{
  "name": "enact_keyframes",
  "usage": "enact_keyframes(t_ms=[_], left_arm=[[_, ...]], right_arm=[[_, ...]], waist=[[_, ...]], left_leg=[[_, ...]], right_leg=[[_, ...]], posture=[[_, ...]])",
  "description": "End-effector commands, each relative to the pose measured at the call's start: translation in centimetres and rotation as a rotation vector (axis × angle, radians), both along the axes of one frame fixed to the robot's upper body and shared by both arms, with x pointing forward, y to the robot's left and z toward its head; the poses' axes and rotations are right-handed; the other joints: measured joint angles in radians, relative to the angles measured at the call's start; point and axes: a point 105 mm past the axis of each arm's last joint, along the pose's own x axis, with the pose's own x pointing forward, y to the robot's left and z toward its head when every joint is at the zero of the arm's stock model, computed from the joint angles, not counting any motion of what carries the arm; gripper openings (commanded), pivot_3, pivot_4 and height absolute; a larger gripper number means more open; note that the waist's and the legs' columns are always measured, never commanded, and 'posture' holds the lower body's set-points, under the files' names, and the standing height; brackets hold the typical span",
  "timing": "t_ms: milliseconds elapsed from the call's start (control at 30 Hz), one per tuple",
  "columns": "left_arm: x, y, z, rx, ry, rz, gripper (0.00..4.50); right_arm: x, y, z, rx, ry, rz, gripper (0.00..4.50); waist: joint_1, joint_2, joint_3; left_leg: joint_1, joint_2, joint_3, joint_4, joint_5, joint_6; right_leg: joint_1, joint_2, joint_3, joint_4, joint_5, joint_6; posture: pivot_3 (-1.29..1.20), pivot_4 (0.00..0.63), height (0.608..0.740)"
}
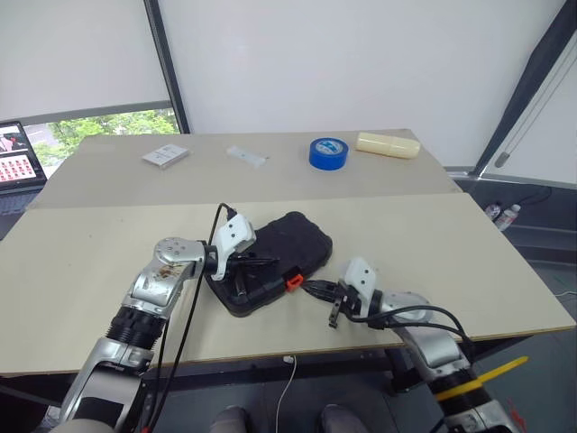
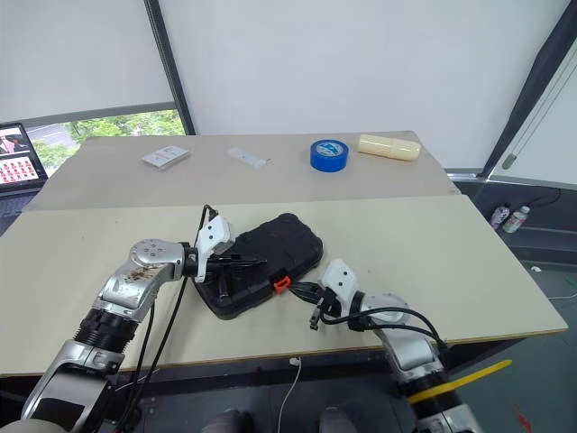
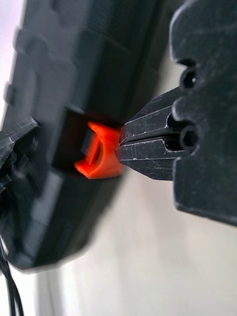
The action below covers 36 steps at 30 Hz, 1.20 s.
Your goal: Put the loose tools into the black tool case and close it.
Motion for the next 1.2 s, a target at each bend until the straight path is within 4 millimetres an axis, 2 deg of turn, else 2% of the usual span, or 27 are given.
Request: enact_keyframes(t_ms=[33, 100, 267, 433, 467, 500, 567, 667, 733, 800, 833, 867, 900, 1000, 1033, 1100, 1200], left_arm=[[-1.4, 0.9, -5.2, 0.102, 0.173, 0.025, 0.02], [-1.4, 1.1, -5.3, 0.108, 0.174, 0.024, 0.02], [-1.4, 1.4, -5.1, 0.091, 0.159, 0.021, 0.02], [-1.8, 2.5, -2.1, -0.099, 0.047, 0.013, 0.02], [-2.2, 2.9, -1.2, -0.15, 0.012, -0.001, 0.52], [-2.5, 3.7, -0.3, -0.187, -0.031, 0.008, 0.7], [-3.5, 5.5, 1.0, -0.219, -0.099, 0.02, 1.38], [-4.6, 8.1, 2.4, -0.206, -0.181, 0.08, 2.57], [-5.4, 10.9, 2.5, -0.154, -0.207, 0.178, 3.28], [-5.5, 14.6, 2.6, -0.169, -0.215, 0.374, 3.98], [-5.5, 15.9, 2.5, -0.174, -0.216, 0.445, 4.31], [-6.3, 17.7, 1.7, -0.096, -0.23, 0.508, 4.5], [-7.4, 19.4, 0.5, -0.01, -0.214, 0.572, 4.5], [-10.1, 21.7, -1.5, 0.133, -0.175, 0.632, 4.5], [-10.9, 22.2, -1.8, 0.167, -0.17, 0.646, 4.5], [-11.7, 22.5, -1.7, 0.173, -0.174, 0.66, 4.5], [-11.6, 22.8, -0.5, 0.139, -0.239, 0.732, 4.5]], right_arm=[[0.3, 1.0, 2.4, 0.096, -0.07, 0.022, 0.0], [0.3, 1.2, 2.7, 0.123, -0.065, 0.019, 0.0], [0.2, 1.2, 2.0, 0.092, -0.045, 0.025, 0.0], [-0.6, -0.7, 2.8, 0.096, -0.041, 0.034, 0.0], [-0.9, -1.3, 3.1, 0.094, -0.046, 0.039, 0.0], [-1.2, -2.1, 3.4, 0.075, -0.061, 0.046, 0.59], [-1.9, -3.6, 3.9, 0.033, -0.089, 0.059, 1.06], [-2.7, -5.7, 4.2, -0.033, -0.12, 0.076, 2.23], [-2.9, -7.6, 4.4, -0.08, -0.164, 0.066, 2.91], [-2.9, -9.6, 4.5, -0.123, -0.2, 0.048, 3.58], [-2.9, -10.2, 4.4, -0.135, -0.207, 0.04, 3.9], [-2.8, -11.3, 4.1, -0.171, -0.209, 0.031, 4.2], [-2.7, -12.5, 3.8, -0.207, -0.211, 0.013, 4.45], [-2.5, -14.5, 3.3, -0.254, -0.213, -0.019, 4.45], [-2.3, -15.1, 3.4, -0.248, -0.224, -0.051, 4.45], [-2.0, -16.0, 3.6, -0.232, -0.239, -0.114, 4.45], [-2.1, -16.8, 3.1, -0.275, -0.245, -0.118, 4.45]], waist=[[-0.002, 0.0, 0.0], [-0.004, 0.0, 0.0], [-0.007, 0.0, 0.0], [-0.01, 0.002, 0.0], [-0.01, 0.002, 0.0], [-0.009, 0.001, 0.0], [-0.009, 0.001, 0.001], [-0.009, 0.0, 0.003], [-0.004, -0.003, 0.008], [-0.003, -0.003, 0.01], [-0.003, -0.005, 0.011], [-0.002, -0.007, 0.013], [-0.002, -0.008, 0.014], [-0.007, -0.012, 0.018], [-0.005, -0.013, 0.019], [0.001, -0.014, 0.019], [0.011, -0.014, 0.02]], left_leg=[[0.0, 0.0, 0.0, 0.0, 0.0, 0.0], [0.0, 0.0, 0.0, 0.0, 0.0, 0.0], [0.0, 0.0, 0.0, 0.0, -0.001, -0.001], [0.0, 0.0, 0.0, -0.002, 0.0, -0.001], [0.0, 0.0, 0.001, -0.003, 0.0, 0.0], [-0.001, 0.0, 0.001, -0.004, 0.001, 0.001], [-0.001, 0.0, 0.002, -0.008, 0.003, 0.005], [0.0, 0.0, 0.002, -0.017, 0.003, 0.006], [-0.001, 0.0, 0.001, -0.019, 0.003, 0.006], [-0.002, 0.001, 0.0, -0.019, 0.003, 0.005], [-0.002, 0.0, 0.001, -0.019, 0.003, 0.005], [-0.002, 0.0, 0.001, -0.019, 0.002, 0.005], [-0.002, 0.0, 0.001, -0.018, 0.002, 0.005], [-0.002, -0.001, 0.004, -0.018, 0.001, 0.003], [-0.003, -0.001, 0.004, -0.018, 0.0, 0.003], [-0.004, 0.0, 0.004, -0.018, 0.0, 0.002], [-0.005, 0.001, 0.006, -0.018, -0.004, -0.004]], right_leg=[[0.0, 0.0, 0.0, 0.0, 0.0, 0.0], [0.0, 0.0, 0.0, 0.0, 0.0, 0.0], [0.0, 0.0, 0.0, 0.0, 0.0, 0.0], [-0.001, 0.0, 0.001, 0.0, 0.0, 0.0], [-0.002, 0.0, 0.001, 0.0, 0.0, -0.001], [-0.002, 0.0, 0.001, 0.0, -0.001, -0.001], [-0.003, -0.001, 0.001, -0.002, -0.001, 0.0], [-0.005, 0.0, 0.001, -0.003, -0.001, 0.0], [-0.006, 0.0, 0.0, -0.003, -0.004, 0.0], [-0.007, 0.0, -0.001, -0.003, -0.005, -0.001], [-0.007, 0.0, -0.001, -0.003, -0.005, 0.0], [-0.007, -0.001, -0.001, -0.004, -0.006, 0.002], [-0.007, -0.001, -0.001, -0.004, -0.006, 0.003], [-0.007, -0.004, -0.001, -0.007, -0.006, 0.001], [-0.007, -0.005, -0.001, -0.007, -0.005, -0.005], [-0.008, -0.006, -0.001, -0.007, -0.006, -0.01], [-0.01, -0.006, -0.002, -0.007, -0.006, -0.011]], posture=[[0.0, 0.15, 0.74], [0.0, 0.15, 0.74], [0.0, 0.15, 0.74], [0.0, 0.15, 0.74], [0.0, 0.15, 0.74], [0.0, 0.15, 0.74], [0.0, 0.15, 0.74], [0.0, 0.15, 0.74], [0.0, 0.15, 0.74], [0.0, 0.15, 0.74], [0.0, 0.15, 0.74], [0.0, 0.15, 0.74], [0.0, 0.15, 0.74], [0.0, 0.15, 0.74], [0.0, 0.15, 0.74], [0.0, 0.15, 0.74], [0.0, 0.15, 0.74]])
